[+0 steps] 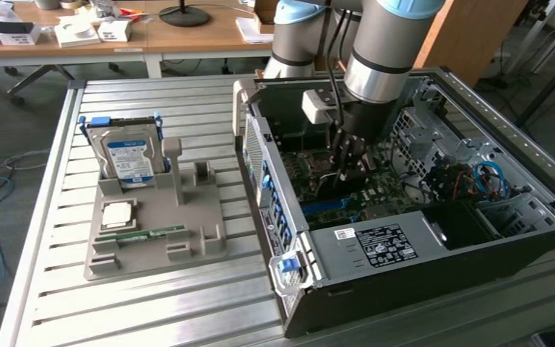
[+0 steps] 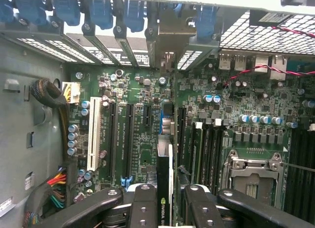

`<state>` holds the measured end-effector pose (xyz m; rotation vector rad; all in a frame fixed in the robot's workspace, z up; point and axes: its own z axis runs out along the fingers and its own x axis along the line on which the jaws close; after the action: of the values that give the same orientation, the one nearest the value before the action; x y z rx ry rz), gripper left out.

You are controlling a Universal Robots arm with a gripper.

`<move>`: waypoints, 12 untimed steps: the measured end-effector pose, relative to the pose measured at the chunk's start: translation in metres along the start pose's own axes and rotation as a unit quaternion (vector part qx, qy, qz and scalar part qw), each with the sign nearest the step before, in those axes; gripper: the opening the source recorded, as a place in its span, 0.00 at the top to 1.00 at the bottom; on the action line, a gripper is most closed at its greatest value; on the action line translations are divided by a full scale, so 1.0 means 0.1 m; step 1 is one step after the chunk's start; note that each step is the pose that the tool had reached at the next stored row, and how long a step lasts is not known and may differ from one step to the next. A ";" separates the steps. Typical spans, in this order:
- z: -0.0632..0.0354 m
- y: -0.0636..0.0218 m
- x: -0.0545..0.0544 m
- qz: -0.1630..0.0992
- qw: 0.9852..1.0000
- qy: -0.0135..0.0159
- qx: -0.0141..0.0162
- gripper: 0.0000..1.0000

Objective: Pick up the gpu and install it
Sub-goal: 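Insert the gpu into the slot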

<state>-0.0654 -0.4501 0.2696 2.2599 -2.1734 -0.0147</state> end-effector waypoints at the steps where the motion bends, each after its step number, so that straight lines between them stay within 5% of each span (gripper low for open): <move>1: 0.000 0.003 0.00 0.000 1.000 0.000 0.000 0.74; 12: 0.004 0.034 0.00 0.000 1.000 0.000 0.002 0.74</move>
<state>-0.0689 -0.4502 0.2692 2.2615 -2.1748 -0.0107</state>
